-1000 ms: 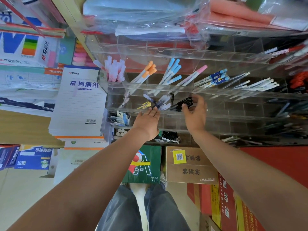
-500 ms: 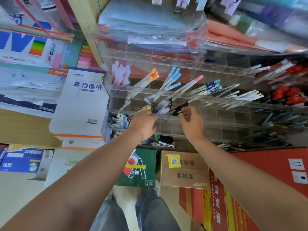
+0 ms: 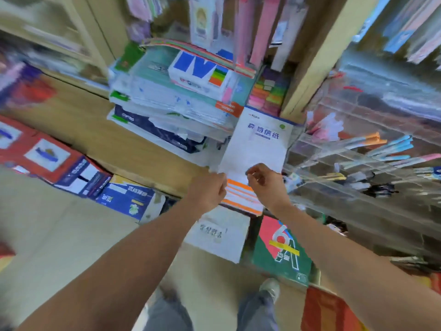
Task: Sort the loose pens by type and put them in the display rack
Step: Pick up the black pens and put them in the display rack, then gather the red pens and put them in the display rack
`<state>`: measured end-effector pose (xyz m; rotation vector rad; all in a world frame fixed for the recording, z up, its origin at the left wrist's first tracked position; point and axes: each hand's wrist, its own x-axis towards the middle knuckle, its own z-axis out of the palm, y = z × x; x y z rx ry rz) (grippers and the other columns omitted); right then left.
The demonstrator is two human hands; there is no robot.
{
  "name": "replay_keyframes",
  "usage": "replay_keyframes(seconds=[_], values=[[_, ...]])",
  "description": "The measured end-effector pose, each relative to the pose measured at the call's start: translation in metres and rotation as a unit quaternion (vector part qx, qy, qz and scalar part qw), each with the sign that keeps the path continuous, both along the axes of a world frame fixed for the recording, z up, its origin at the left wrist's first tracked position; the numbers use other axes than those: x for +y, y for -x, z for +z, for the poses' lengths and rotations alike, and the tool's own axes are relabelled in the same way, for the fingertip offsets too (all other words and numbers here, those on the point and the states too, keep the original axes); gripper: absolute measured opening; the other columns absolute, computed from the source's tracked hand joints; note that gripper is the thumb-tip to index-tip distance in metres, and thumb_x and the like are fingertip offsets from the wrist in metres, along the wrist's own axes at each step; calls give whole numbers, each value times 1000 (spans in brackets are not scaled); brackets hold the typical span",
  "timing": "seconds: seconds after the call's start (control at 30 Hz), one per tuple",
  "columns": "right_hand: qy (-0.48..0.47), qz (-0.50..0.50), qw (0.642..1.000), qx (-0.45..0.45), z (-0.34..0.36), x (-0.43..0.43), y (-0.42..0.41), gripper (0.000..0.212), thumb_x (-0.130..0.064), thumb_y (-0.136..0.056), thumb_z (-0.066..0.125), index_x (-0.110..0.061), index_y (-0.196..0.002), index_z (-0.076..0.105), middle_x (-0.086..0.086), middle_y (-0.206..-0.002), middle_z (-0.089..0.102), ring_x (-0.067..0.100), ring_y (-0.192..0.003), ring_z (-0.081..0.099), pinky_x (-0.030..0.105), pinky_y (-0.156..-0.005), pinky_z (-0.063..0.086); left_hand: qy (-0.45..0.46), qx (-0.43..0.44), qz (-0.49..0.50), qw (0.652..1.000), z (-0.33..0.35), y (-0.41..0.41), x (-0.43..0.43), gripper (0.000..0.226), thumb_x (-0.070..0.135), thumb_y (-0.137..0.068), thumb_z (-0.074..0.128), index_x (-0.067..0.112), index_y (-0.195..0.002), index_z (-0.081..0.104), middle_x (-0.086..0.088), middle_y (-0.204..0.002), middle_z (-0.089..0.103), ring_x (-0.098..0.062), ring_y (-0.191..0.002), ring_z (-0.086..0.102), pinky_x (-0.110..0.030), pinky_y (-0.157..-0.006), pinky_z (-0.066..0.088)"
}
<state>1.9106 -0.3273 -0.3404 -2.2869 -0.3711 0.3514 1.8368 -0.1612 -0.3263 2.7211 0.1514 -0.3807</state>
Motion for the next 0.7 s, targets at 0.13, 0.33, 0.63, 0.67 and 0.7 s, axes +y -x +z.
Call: replay_keyframes(seconds=[0.13, 0.33, 0.63, 0.67, 0.7], values=[[5, 37, 999, 21, -8, 122, 37, 11, -7, -87, 60, -14, -93, 66, 0, -69, 62, 17, -61, 57, 29, -61, 46, 3, 9, 54, 998, -9, 56, 116, 17, 23, -95, 46, 15, -105, 58, -6, -102, 63, -27, -96, 59, -33, -68, 37], [58, 114, 989, 70, -30, 280, 75, 17, -11, -86, 55, -26, -90, 60, -7, -72, 58, 10, -67, 56, 24, -61, 42, -1, 54, 122, 991, -32, 117, 264, 22, 21, -96, 43, 13, -114, 53, -8, -106, 57, -28, -99, 56, -39, -77, 48], [72, 208, 968, 122, -73, 468, 74, 25, -8, -91, 51, -15, -114, 57, -3, -99, 59, 19, -84, 56, 29, -76, 44, -41, 80, 182, 979, -78, 141, 444, 35, 22, -92, 50, 17, -127, 54, -3, -123, 58, -24, -120, 50, -34, -96, 41], [81, 217, 964, 127, -79, 488, 68, 28, -8, -90, 52, -15, -117, 56, -4, -103, 58, 18, -87, 55, 29, -77, 43, -42, 92, 186, 977, -82, 137, 463, 30, 22, -91, 50, 16, -120, 57, -4, -117, 60, -25, -115, 53, -33, -90, 41], [90, 224, 961, 131, -85, 509, 60, 30, -9, -90, 53, -14, -120, 55, -5, -106, 56, 17, -89, 55, 27, -77, 41, -46, 103, 189, 976, -87, 131, 483, 27, 22, -91, 51, 15, -116, 57, -5, -114, 60, -26, -113, 53, -33, -88, 41]])
